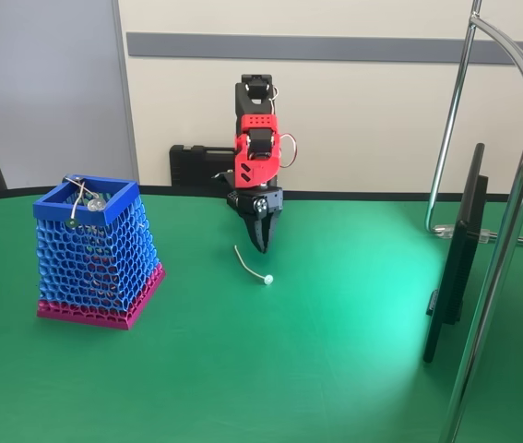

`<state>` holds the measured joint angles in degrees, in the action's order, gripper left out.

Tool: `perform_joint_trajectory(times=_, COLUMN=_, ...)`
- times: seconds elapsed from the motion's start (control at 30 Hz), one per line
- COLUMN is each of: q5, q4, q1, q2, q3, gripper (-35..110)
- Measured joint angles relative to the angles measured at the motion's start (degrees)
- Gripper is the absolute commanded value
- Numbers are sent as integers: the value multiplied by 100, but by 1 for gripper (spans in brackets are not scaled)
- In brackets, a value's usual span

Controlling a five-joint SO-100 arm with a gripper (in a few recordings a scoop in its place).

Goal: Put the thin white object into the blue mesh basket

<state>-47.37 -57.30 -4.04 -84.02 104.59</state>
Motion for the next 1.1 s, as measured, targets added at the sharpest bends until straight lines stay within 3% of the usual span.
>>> perform_joint_trajectory(times=1.1, q5=-413, q4=-193, q1=-114, q2=1890, q3=-1564, gripper=14)
